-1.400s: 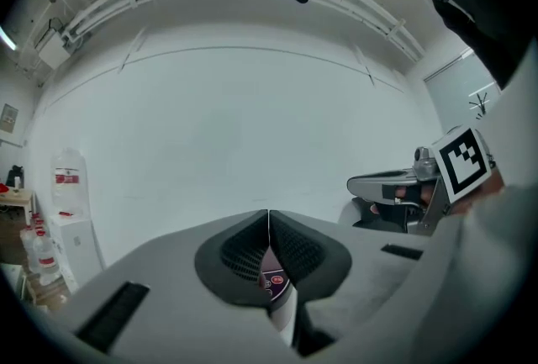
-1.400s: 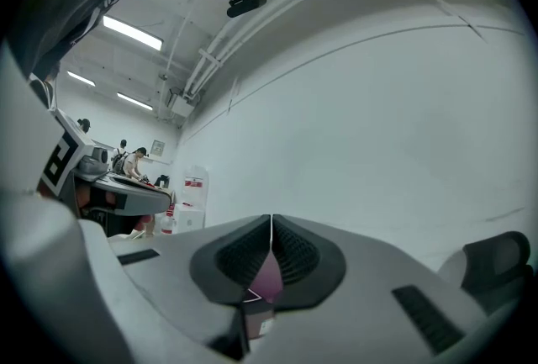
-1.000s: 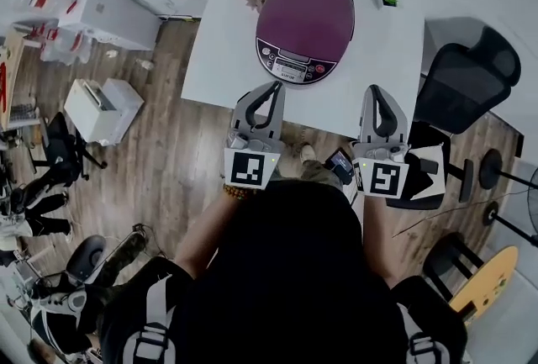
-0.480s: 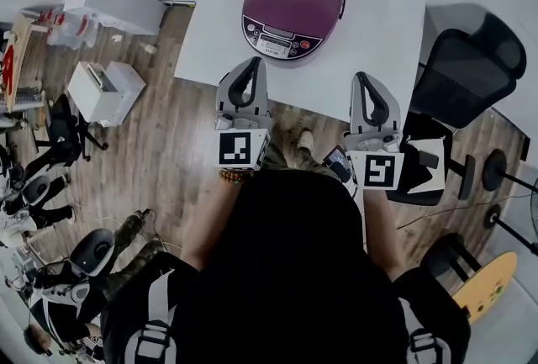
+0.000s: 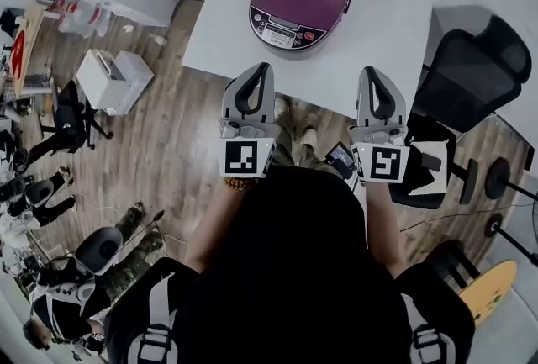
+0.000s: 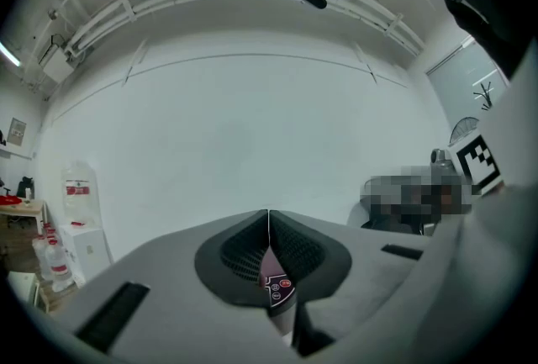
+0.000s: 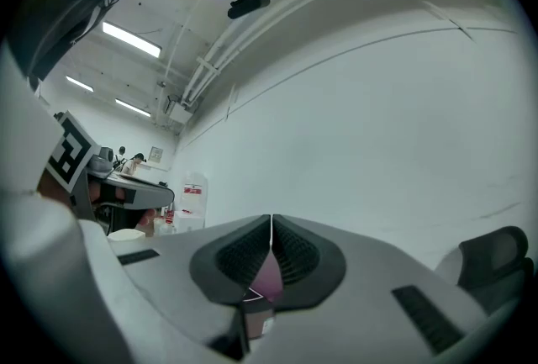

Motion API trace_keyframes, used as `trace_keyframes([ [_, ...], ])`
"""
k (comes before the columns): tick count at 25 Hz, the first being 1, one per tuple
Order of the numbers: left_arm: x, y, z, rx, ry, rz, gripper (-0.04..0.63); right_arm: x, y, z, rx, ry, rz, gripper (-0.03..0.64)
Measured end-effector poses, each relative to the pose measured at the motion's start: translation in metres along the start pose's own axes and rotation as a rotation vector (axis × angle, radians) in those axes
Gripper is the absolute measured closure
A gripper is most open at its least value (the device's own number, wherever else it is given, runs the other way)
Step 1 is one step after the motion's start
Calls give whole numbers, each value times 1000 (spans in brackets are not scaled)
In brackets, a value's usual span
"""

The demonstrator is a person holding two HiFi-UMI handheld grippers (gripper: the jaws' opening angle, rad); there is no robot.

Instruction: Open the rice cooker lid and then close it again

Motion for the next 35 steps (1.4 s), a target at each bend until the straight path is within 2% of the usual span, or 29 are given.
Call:
trace_keyframes([
  [3, 3, 1, -7, 2, 18, -11, 568, -1, -3, 4, -22, 2, -7, 586],
  [10, 15, 5, -10, -36, -36, -75, 568, 6, 0, 5, -81, 31, -40, 586],
  [17, 30, 46, -5, -85, -86, -115, 569, 50, 30, 6, -111, 52, -44, 586],
  [21, 42, 77, -10, -103, -73, -147, 569, 87, 48, 5, -124, 41, -41, 586],
  [26, 65, 97, -20, -100, -82, -219, 569, 121, 60, -8, -143, 93, -20, 586],
  [30, 79, 115, -27, -114, -59, -294, 568, 143, 62, -16, -97, 134, -60, 586],
  [35, 86, 136, -43, -111, -31, -353, 568, 154, 61, -25, -48, 189, -73, 588],
])
Point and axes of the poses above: the fingertips, and each gripper's own axes: x forward along the fingers, y to its left, z out of its top, the point moved 2 cm from there along -x, backward along the fingers, and after that the axes turned 4 degrees about -y, right-handed, at the moved point
